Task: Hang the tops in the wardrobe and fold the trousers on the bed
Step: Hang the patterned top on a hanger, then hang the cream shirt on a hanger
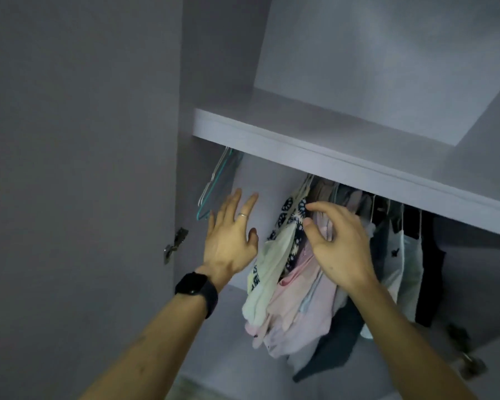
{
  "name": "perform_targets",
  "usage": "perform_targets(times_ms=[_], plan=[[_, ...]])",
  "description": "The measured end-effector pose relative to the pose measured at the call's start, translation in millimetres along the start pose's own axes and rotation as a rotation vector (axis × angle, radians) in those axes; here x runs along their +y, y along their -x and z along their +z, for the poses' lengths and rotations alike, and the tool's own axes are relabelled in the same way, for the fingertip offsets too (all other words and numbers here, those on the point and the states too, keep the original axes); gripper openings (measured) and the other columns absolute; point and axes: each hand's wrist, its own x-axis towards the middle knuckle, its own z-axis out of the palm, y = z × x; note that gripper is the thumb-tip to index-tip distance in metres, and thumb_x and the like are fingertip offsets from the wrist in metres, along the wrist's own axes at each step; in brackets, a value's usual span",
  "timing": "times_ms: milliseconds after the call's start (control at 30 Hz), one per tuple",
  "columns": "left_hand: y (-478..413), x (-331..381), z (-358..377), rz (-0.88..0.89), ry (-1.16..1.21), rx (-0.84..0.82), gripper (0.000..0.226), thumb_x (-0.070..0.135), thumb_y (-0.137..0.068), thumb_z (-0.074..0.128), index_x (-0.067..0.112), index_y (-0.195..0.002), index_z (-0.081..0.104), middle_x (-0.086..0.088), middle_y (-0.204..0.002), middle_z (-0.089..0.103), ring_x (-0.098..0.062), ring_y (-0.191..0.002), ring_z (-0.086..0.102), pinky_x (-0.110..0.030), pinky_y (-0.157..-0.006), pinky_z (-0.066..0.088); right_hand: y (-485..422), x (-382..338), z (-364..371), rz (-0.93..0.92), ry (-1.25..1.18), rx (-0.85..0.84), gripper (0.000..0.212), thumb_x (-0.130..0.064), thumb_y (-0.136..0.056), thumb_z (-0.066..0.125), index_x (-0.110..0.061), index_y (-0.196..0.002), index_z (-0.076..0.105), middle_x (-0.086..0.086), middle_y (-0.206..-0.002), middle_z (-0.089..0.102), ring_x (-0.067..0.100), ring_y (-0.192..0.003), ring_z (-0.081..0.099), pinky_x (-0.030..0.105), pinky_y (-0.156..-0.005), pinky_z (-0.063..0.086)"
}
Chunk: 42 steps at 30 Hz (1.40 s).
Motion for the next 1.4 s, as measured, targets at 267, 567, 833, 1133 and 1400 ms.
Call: perform_targets(times_ms=[267,567,833,1133,1400], plan=[[125,-2,24,-0.073,-0.086,-0.214,0.071,0.030,-0.094,0.057,0.033,-0.158,0.026,0.001,-0.162,0.032,-0.021,-0.153,0.019,-0.053,-0.121,0.020,123,39,1,0.083,-0.103,0.020,0.020,-0.023,-0.095,0.068,-0.028,-0.114,0.073,-0.022,-0.119,0.060,0.010,-0.116,0.050,0.001,-0.097,0.024],[188,36,86,-0.066,-0.074,-0.403,0.067,0.031,-0.096,0.055,0.033,-0.157,0.028,0.001,-0.162,0.032,-0.023,-0.150,0.026,-0.056,-0.121,0.020,244,107,1,0.351,-0.124,-0.143,0.019,-0.020,-0.094,0.070,-0.020,-0.112,0.075,-0.012,-0.119,0.066,0.021,-0.110,0.057,0.004,-0.087,0.030],[199,75,164,0.223,0.055,-0.724,0.060,0.026,-0.098,0.057,0.025,-0.155,0.036,-0.002,-0.159,0.038,-0.023,-0.148,0.031,-0.049,-0.119,0.025,319,128,-20,0.591,0.036,0.024,0.029,-0.036,-0.095,0.057,-0.019,-0.109,0.075,-0.002,-0.114,0.072,0.013,-0.107,0.057,0.025,-0.098,0.044],[232,150,215,0.928,0.200,-1.218,0.060,0.026,-0.102,0.053,0.024,-0.157,0.030,0.000,-0.158,0.040,-0.021,-0.146,0.034,-0.049,-0.118,0.026,437,58,-42,1.204,0.430,0.404,0.018,-0.022,-0.093,0.070,-0.019,-0.110,0.077,0.001,-0.116,0.073,0.028,-0.108,0.063,0.037,-0.095,0.049],[353,215,190,1.431,0.307,-1.469,0.060,0.027,-0.100,0.053,0.028,-0.157,0.032,0.003,-0.156,0.042,-0.017,-0.144,0.036,-0.040,-0.120,0.024,540,-77,-26,1.703,0.614,0.849,0.020,-0.015,-0.089,0.075,-0.021,-0.108,0.076,-0.005,-0.112,0.073,0.016,-0.111,0.054,0.027,-0.097,0.040]])
